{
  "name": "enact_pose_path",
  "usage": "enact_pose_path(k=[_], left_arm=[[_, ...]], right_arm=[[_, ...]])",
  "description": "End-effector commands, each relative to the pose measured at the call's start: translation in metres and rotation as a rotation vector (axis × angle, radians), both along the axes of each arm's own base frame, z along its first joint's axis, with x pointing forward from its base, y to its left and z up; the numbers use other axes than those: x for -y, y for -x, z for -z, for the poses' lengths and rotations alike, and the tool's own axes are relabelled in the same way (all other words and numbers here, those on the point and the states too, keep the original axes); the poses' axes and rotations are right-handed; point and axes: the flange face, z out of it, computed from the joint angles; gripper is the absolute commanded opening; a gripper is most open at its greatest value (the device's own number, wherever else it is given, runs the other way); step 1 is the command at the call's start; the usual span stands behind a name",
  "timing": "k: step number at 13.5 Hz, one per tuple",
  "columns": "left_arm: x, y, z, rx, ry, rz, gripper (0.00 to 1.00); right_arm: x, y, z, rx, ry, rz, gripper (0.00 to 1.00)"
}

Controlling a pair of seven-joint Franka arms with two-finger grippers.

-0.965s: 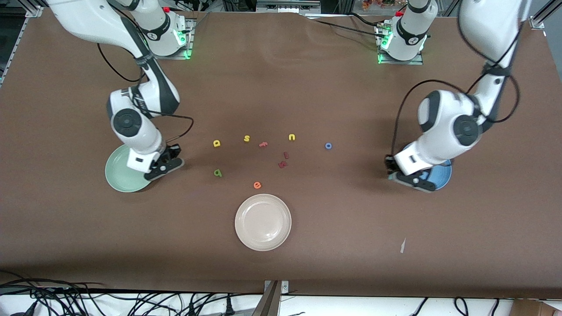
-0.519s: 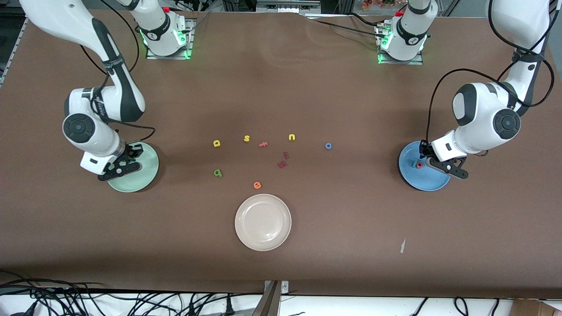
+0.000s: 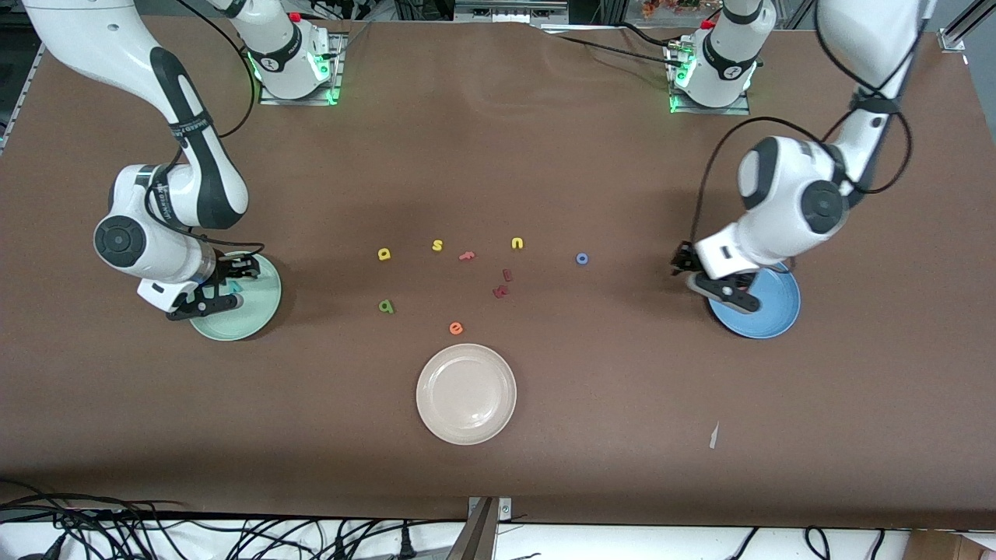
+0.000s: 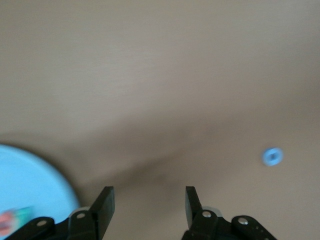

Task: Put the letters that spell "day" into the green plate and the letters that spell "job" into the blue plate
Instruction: 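Grasp the blue o with the left gripper while the right gripper grasps the yellow d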

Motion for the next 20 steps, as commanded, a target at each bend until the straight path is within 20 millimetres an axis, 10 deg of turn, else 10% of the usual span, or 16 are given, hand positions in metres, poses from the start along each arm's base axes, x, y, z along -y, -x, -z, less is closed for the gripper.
enact_pose_path(k=[1,6,10,15,20], left_arm=[[0.052,0.016,0.029,-0.027,0.012,-0.01,0.7],[0.143,0.057,0.064,-0.024,0.008,-0.093,0.7],[0.159,0.067,0.079,-0.012,0.008,-0.072,0.68],[0.16,0.07,0.1,-0.011,0.005,-0.075,0.68],[0.16,0.071,0.1,-0.012,0.004,-0.071,0.14]], right_arm=[[-0.028,-0.002,-0.025,-0.006,-0.055,0.084,1.0],[-0.117,0.008,-0.031,-0.005,-0.055,0.25,1.0],[-0.195,0.028,-0.014,0.049,-0.042,0.306,1.0],[-0.23,0.071,0.031,0.112,-0.061,0.326,1.0],[-0.246,0.086,0.057,0.116,-0.059,0.281,1.0]])
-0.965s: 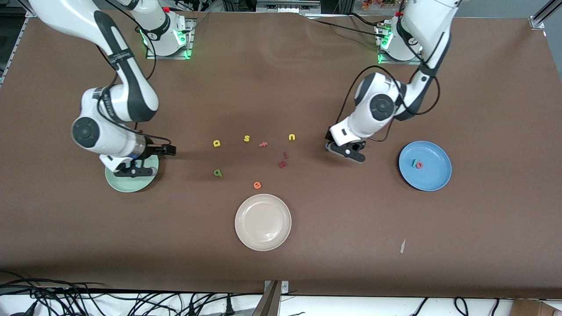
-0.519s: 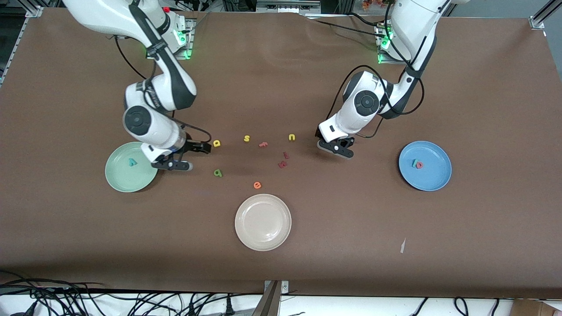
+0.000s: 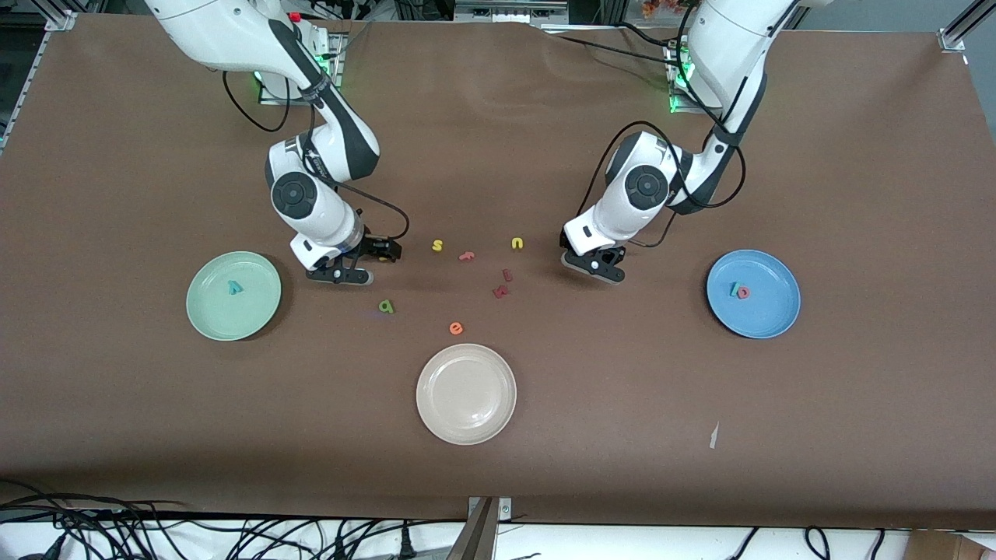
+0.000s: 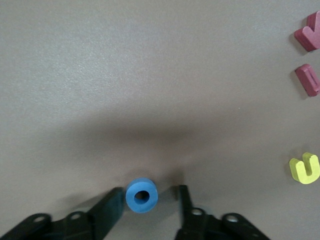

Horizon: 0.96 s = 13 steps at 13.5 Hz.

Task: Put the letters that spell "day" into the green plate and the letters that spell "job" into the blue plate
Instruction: 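Grasp the blue o with the left gripper while the right gripper grasps the yellow d, then drop the blue o onto the blue plate while the right gripper lifts the d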

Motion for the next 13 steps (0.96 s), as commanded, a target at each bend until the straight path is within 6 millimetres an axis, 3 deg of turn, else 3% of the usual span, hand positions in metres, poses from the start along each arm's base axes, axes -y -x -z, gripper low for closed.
enact_pose_path(k=[1,3,4,7,9,13], left_arm=[[0.004,0.001,0.001,0.004,0.007,-0.003,0.11],[-0.005,-0.009,-0.009,0.022,0.012,-0.014,0.11],[-0.025,-0.023,-0.021,0.036,0.017,-0.051,0.11],[-0.101,-0.063,-0.068,0.078,-0.004,-0.04,0.11],[-0.152,-0.076,-0.092,0.067,-0.022,-0.018,0.12],[-0.264,-0.087,-0.088,0.053,-0.08,0.102,0.15]], right_arm=[[-0.006,0.004,0.01,0.016,0.007,-0.014,0.98],[-0.005,0.004,0.012,0.026,0.026,-0.052,0.87],[-0.006,0.003,0.011,0.029,0.027,-0.055,0.8],[-0.006,0.003,0.01,0.031,0.026,-0.053,0.53],[-0.006,0.003,0.011,0.029,0.026,-0.053,0.45],[-0.006,0.003,0.013,0.027,0.028,-0.053,0.36]])
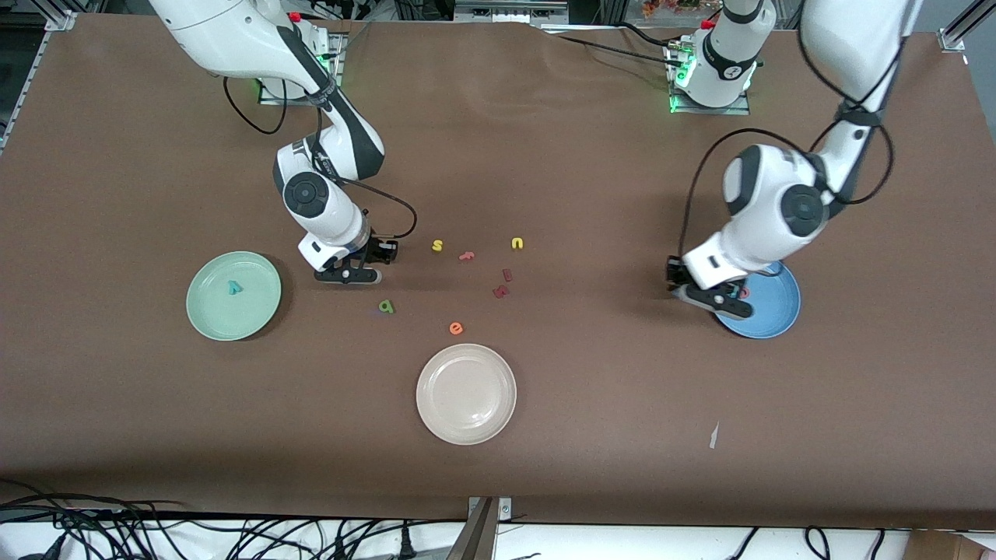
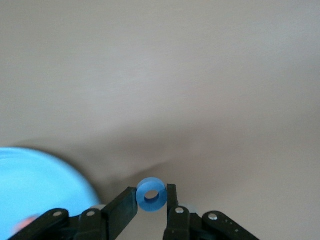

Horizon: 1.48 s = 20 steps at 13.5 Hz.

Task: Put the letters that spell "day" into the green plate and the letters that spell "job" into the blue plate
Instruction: 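Drop the blue o onto the blue plate while the right gripper lifts the d, then drop the yellow d onto the green plate while the left gripper withdraws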

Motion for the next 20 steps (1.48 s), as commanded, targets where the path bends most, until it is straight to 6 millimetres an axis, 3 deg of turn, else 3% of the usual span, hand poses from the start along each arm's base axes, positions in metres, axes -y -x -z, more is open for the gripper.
enact_pose_path(k=[1,2,3,4,5,9,14,18,20], left_arm=[[-0.064,0.005,0.011,-0.013,-0.066,0.09,0.16],[-0.077,0.007,0.018,-0.024,-0.072,0.097,0.2],[-0.08,0.007,0.018,-0.024,-0.074,0.098,0.43],[-0.08,0.006,0.016,-0.02,-0.075,0.088,0.75],[-0.08,0.004,0.01,-0.01,-0.075,0.082,0.87],[-0.08,0.001,-0.041,0.044,-0.079,0.083,0.93],[-0.087,0.025,-0.147,0.059,-0.081,0.073,1.0],[-0.089,0.018,-0.242,-0.028,-0.118,0.017,1.0],[-0.092,0.019,-0.285,-0.051,-0.16,-0.021,1.0]], right_arm=[[-0.003,0.003,0.004,0.005,0.007,-0.005,0.34],[-0.003,0.003,0.004,0.005,0.007,-0.005,0.32],[-0.003,0.003,0.004,0.005,0.007,-0.005,0.32],[-0.003,0.003,0.005,0.003,0.008,-0.005,0.3],[-0.003,0.003,0.005,0.003,0.008,-0.005,0.28],[-0.006,0.004,0.005,0.003,0.007,-0.008,0.24],[-0.002,-0.006,-0.014,-0.01,0.023,-0.013,0.17],[0.047,-0.035,-0.055,-0.045,0.093,-0.05,0.15],[0.098,-0.052,-0.059,-0.04,0.117,-0.085,0.14]])
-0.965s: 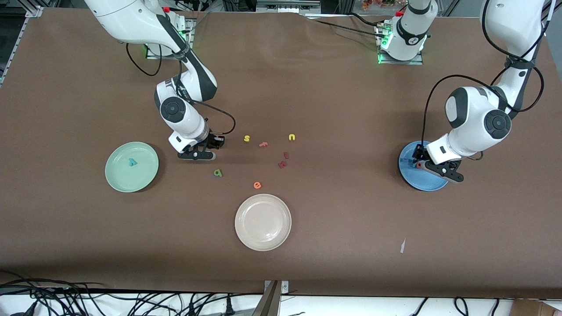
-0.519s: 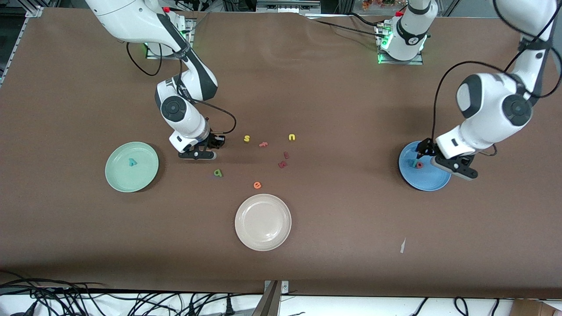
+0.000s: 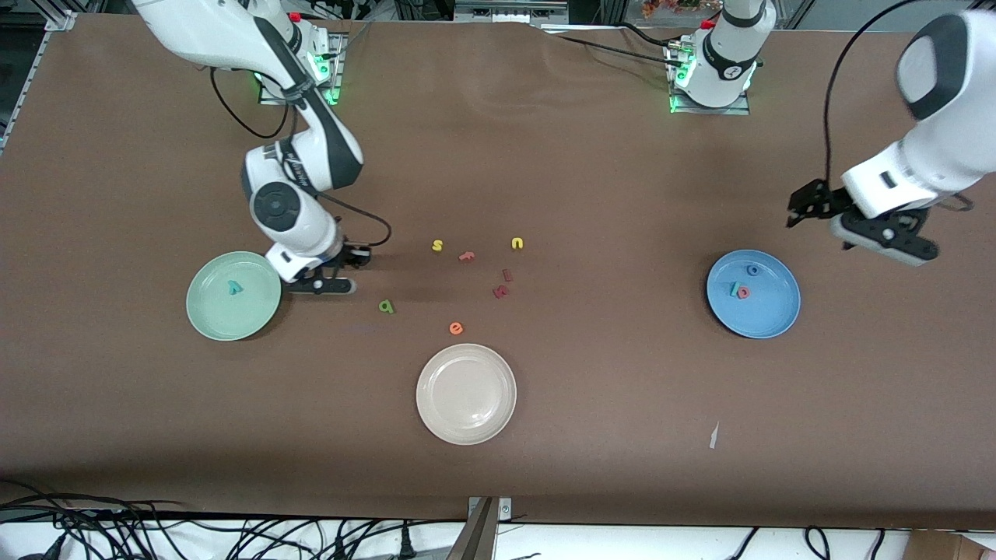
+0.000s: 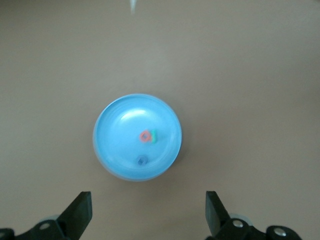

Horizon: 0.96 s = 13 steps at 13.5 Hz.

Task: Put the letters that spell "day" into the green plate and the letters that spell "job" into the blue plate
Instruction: 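Drop the yellow d onto the green plate while the left gripper withdraws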

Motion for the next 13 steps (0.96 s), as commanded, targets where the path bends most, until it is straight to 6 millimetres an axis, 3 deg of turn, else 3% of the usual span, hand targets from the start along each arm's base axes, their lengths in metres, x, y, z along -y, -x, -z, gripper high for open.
enact_pose_path(k=[1,4,6,7,8,9,12,13], left_arm=[[-0.005,-0.004,-0.056,-0.031,-0.049,-0.054,1.0],[0.002,0.001,-0.099,-0.049,-0.055,-0.157,1.0],[0.008,0.005,-0.124,-0.055,-0.057,-0.179,1.0],[0.002,0.003,-0.127,-0.048,-0.048,-0.199,1.0],[0.0,0.001,-0.125,-0.052,-0.044,-0.205,1.0],[0.0,0.002,-0.125,-0.051,-0.041,-0.204,1.0],[-0.001,0.001,-0.126,-0.044,-0.044,-0.249,1.0],[-0.001,0.001,-0.127,-0.04,-0.045,-0.249,1.0]], right_arm=[[0.059,-0.014,-0.013,-0.008,0.034,-0.076,0.14],[0.115,-0.029,-0.026,-0.008,0.053,-0.135,0.14],[0.153,-0.035,-0.021,-0.015,0.067,-0.15,0.15],[0.172,-0.035,-0.011,-0.026,0.069,-0.124,0.24],[0.179,-0.035,0.0,-0.035,0.07,-0.108,0.61],[0.179,-0.035,0.0,-0.037,0.069,-0.094,0.99],[0.161,-0.047,-0.03,-0.051,0.061,-0.069,1.0],[0.144,-0.052,-0.04,-0.06,0.057,-0.04,1.0]])
